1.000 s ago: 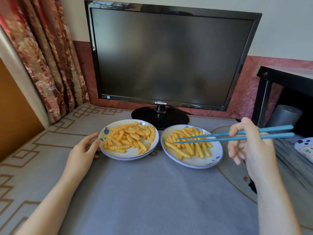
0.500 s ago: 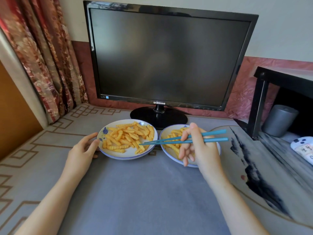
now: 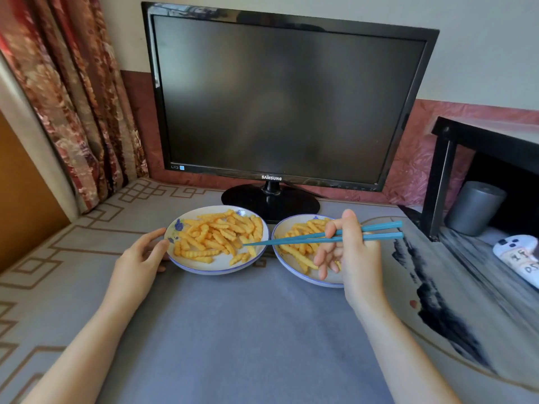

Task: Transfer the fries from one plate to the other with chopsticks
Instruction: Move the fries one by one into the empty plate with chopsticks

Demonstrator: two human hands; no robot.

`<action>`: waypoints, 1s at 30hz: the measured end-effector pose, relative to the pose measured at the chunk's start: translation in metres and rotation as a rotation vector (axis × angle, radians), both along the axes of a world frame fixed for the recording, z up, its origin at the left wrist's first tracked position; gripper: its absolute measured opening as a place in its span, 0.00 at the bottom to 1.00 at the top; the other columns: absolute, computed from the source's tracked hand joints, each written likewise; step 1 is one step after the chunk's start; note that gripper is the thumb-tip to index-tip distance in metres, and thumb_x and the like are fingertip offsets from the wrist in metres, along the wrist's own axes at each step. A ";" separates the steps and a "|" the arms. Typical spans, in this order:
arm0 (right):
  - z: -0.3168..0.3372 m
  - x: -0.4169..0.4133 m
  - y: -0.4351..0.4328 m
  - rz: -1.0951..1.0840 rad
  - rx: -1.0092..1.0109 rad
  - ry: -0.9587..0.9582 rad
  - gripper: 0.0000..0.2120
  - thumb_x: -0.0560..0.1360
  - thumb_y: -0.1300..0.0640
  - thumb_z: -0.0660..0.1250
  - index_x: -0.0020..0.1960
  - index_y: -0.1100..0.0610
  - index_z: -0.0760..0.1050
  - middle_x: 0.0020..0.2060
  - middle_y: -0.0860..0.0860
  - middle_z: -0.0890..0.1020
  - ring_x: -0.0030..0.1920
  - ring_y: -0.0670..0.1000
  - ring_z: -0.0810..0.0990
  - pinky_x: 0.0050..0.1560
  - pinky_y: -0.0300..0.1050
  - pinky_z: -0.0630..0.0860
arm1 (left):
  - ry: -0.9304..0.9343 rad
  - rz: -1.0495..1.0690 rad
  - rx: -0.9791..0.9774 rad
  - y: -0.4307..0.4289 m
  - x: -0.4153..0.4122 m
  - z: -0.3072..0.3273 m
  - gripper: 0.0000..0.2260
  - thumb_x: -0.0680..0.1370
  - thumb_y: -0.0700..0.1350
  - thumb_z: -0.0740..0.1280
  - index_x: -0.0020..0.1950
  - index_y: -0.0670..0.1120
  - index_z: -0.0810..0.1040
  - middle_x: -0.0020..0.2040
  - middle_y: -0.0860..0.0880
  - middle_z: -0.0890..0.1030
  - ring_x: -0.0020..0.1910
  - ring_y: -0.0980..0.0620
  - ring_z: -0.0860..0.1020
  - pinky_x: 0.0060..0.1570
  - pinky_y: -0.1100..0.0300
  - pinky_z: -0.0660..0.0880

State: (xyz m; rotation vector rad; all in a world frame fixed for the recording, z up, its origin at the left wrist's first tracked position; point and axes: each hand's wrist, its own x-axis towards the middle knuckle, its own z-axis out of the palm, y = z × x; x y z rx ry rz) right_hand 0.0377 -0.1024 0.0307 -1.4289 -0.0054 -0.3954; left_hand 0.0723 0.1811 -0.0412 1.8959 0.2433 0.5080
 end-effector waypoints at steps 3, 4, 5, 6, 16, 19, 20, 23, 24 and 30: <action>0.003 -0.002 -0.010 -0.054 0.022 -0.020 0.20 0.82 0.55 0.52 0.33 0.60 0.68 0.18 0.58 0.73 0.15 0.53 0.67 0.20 0.38 0.56 | 0.001 0.004 0.008 0.000 -0.001 0.001 0.13 0.80 0.41 0.60 0.65 0.45 0.75 0.46 0.45 0.81 0.37 0.56 0.77 0.30 0.79 0.70; 0.004 -0.002 -0.015 -0.073 0.027 -0.029 0.20 0.82 0.54 0.52 0.33 0.60 0.68 0.18 0.57 0.73 0.15 0.53 0.67 0.20 0.37 0.56 | 0.000 0.003 0.008 0.000 -0.001 0.001 0.13 0.80 0.41 0.60 0.65 0.45 0.75 0.47 0.45 0.81 0.37 0.55 0.77 0.30 0.79 0.70; 0.007 -0.004 -0.020 -0.098 0.032 -0.039 0.20 0.82 0.54 0.52 0.34 0.60 0.68 0.18 0.57 0.73 0.15 0.53 0.67 0.19 0.36 0.57 | 0.001 0.003 0.006 0.000 -0.001 0.001 0.13 0.80 0.41 0.60 0.65 0.45 0.75 0.47 0.45 0.81 0.37 0.55 0.77 0.30 0.79 0.70; 0.011 -0.005 -0.025 -0.128 0.040 -0.049 0.20 0.81 0.54 0.52 0.34 0.60 0.68 0.18 0.57 0.73 0.15 0.53 0.67 0.19 0.35 0.57 | 0.002 0.004 0.004 0.000 -0.001 0.001 0.13 0.80 0.42 0.61 0.65 0.45 0.75 0.47 0.45 0.81 0.37 0.55 0.77 0.30 0.79 0.70; 0.033 -0.019 -0.089 -0.438 0.016 -0.122 0.16 0.78 0.55 0.52 0.34 0.58 0.68 0.16 0.53 0.73 0.15 0.50 0.67 0.18 0.36 0.55 | 0.001 0.002 0.005 0.000 -0.001 0.001 0.13 0.81 0.42 0.60 0.64 0.45 0.75 0.46 0.45 0.81 0.37 0.55 0.77 0.30 0.79 0.70; 0.026 -0.023 -0.094 -0.464 -0.054 -0.086 0.17 0.79 0.55 0.52 0.34 0.60 0.68 0.17 0.56 0.74 0.14 0.50 0.67 0.18 0.36 0.56 | 0.005 -0.002 0.003 0.001 -0.001 0.000 0.13 0.81 0.42 0.60 0.64 0.45 0.75 0.46 0.46 0.81 0.37 0.55 0.77 0.30 0.79 0.70; 0.022 -0.024 -0.094 -0.458 -0.068 -0.074 0.17 0.79 0.55 0.52 0.34 0.60 0.68 0.18 0.56 0.74 0.14 0.51 0.67 0.17 0.35 0.56 | 0.006 -0.002 0.003 0.001 -0.001 0.000 0.13 0.81 0.42 0.60 0.64 0.45 0.75 0.46 0.46 0.81 0.38 0.55 0.77 0.29 0.78 0.70; 0.013 -0.026 -0.096 -0.429 -0.110 -0.048 0.19 0.81 0.53 0.52 0.35 0.60 0.69 0.18 0.57 0.74 0.14 0.51 0.66 0.17 0.35 0.58 | 0.007 -0.001 0.005 0.001 -0.001 0.000 0.13 0.81 0.42 0.60 0.65 0.45 0.75 0.47 0.45 0.81 0.38 0.56 0.77 0.29 0.78 0.70; 0.011 -0.026 -0.097 -0.424 -0.119 -0.045 0.19 0.81 0.52 0.52 0.35 0.59 0.69 0.18 0.57 0.74 0.14 0.51 0.66 0.17 0.35 0.58 | 0.007 -0.002 0.005 0.000 -0.001 0.001 0.13 0.81 0.42 0.60 0.65 0.45 0.75 0.47 0.45 0.81 0.38 0.56 0.77 0.29 0.78 0.70; 0.011 -0.029 -0.095 -0.407 -0.131 -0.101 0.20 0.82 0.51 0.52 0.36 0.58 0.69 0.18 0.57 0.73 0.15 0.51 0.65 0.18 0.36 0.58 | 0.010 0.000 0.018 0.000 -0.002 0.000 0.13 0.81 0.42 0.60 0.65 0.45 0.75 0.47 0.46 0.81 0.37 0.56 0.76 0.29 0.79 0.69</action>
